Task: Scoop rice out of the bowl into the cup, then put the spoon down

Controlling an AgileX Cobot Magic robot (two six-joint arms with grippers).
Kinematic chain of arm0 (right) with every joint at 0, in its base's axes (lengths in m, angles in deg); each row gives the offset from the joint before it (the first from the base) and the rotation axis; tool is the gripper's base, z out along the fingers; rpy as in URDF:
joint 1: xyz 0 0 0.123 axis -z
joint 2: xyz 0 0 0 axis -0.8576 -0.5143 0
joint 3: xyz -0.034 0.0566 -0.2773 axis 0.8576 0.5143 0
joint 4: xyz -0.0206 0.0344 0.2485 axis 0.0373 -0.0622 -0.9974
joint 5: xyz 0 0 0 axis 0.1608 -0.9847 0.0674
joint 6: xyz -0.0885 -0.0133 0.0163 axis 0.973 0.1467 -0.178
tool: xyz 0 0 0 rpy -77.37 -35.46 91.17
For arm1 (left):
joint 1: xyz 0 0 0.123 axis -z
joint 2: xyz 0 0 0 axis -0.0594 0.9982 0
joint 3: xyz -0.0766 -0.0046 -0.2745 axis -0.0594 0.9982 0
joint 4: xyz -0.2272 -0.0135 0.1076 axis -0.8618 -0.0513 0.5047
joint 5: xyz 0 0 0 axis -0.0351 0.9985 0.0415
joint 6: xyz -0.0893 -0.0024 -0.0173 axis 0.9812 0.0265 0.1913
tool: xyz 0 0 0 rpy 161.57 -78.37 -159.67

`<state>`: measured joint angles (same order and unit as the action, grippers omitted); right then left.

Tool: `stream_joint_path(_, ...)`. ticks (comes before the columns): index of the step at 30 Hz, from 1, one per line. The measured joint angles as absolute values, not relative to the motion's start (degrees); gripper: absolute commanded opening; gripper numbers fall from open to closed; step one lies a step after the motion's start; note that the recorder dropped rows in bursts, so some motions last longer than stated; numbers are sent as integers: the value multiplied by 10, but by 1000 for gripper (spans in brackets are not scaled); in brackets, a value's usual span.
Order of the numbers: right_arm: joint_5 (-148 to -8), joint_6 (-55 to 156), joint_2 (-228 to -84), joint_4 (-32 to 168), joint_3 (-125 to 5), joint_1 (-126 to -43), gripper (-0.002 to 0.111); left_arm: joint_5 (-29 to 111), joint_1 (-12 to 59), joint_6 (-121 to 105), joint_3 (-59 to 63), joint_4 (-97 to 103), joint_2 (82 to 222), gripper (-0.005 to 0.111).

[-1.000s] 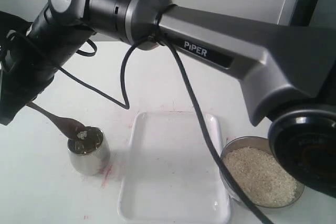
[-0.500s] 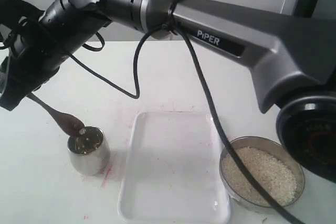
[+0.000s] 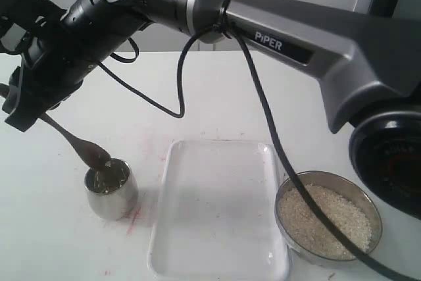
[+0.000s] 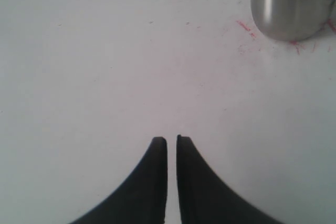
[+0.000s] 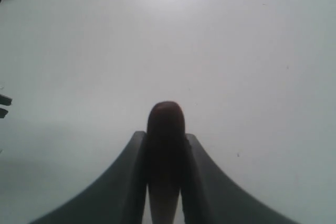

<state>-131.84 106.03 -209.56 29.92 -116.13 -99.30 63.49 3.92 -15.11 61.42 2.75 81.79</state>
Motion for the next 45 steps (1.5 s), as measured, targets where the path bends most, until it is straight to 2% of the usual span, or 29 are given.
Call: stream_joint_path(45, -1358, 1121, -2099, 254, -1161, -989, 0, 635, 39, -151, 614, 28, 818, 14)
